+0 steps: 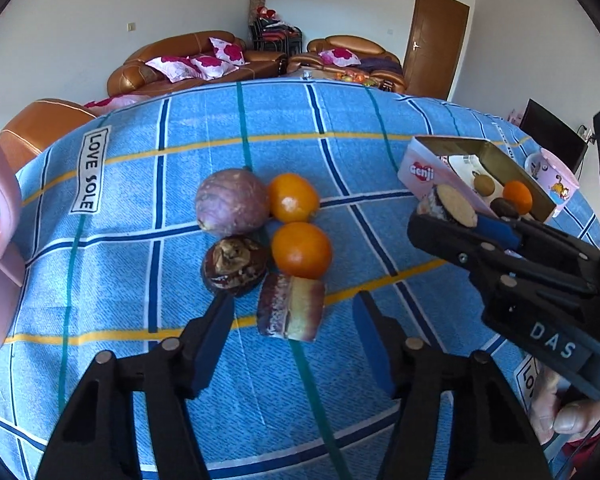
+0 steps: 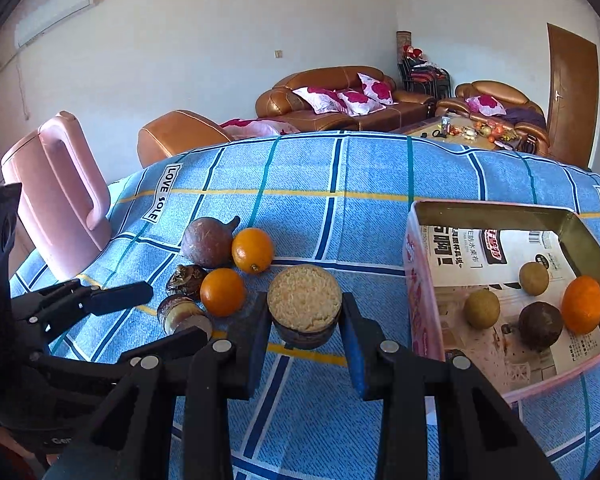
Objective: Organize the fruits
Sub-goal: 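Grasp the white-topped round cake with the right tool while the left tool grasps the brown cylindrical cake, then carry both cakes over the pink tin box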
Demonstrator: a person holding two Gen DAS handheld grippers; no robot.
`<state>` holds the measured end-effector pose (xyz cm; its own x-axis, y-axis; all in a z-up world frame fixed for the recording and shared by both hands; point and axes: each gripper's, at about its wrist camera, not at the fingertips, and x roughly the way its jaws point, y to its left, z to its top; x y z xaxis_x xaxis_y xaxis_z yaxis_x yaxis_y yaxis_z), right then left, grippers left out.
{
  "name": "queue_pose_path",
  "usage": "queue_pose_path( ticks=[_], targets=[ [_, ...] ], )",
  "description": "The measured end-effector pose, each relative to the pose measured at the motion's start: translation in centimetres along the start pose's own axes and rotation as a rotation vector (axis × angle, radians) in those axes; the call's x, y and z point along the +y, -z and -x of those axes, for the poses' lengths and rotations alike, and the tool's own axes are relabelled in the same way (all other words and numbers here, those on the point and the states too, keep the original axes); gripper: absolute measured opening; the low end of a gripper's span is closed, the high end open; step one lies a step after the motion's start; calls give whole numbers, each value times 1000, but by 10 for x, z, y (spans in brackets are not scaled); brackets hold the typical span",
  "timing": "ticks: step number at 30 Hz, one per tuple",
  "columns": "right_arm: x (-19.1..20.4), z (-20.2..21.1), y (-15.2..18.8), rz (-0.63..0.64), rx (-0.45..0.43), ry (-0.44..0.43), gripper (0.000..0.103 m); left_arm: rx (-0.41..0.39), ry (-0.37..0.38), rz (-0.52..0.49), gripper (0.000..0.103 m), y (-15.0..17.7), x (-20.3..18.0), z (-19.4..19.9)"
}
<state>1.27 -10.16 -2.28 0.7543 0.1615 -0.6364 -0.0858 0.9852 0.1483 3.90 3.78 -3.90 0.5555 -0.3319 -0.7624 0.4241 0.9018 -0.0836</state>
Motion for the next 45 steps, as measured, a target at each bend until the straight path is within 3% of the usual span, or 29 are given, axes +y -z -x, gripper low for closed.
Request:
queue_pose_path(
  ticks=[4,8,14,17,20,23,31,45],
  targets=[
    [2,0,1,10,-2,-5,36,16,-6,23,59,-2,-1,-9],
    [4,0,3,19,0,-10,36,11,12,48,35,-3,1,-10],
    [3,0,3,11,4,-9,36,-2,11,39,34,1,-1,-4],
    [3,3,3,20,-14,-11,36,-93,-3,75,34,0,7,13],
    [5,11,2,44,-62,9,36,-201,-83,115,34,-1,15,30],
    [6,20,0,62,-118,30,36,-253,-136,158,34,0,24,38],
    [7,25,-2,108,-178,109,36,-263,-214,248,34,-1,38,39],
    [6,28,-1,141,-193,157,36,-255,-312,223,34,1,9,35]
  ],
)
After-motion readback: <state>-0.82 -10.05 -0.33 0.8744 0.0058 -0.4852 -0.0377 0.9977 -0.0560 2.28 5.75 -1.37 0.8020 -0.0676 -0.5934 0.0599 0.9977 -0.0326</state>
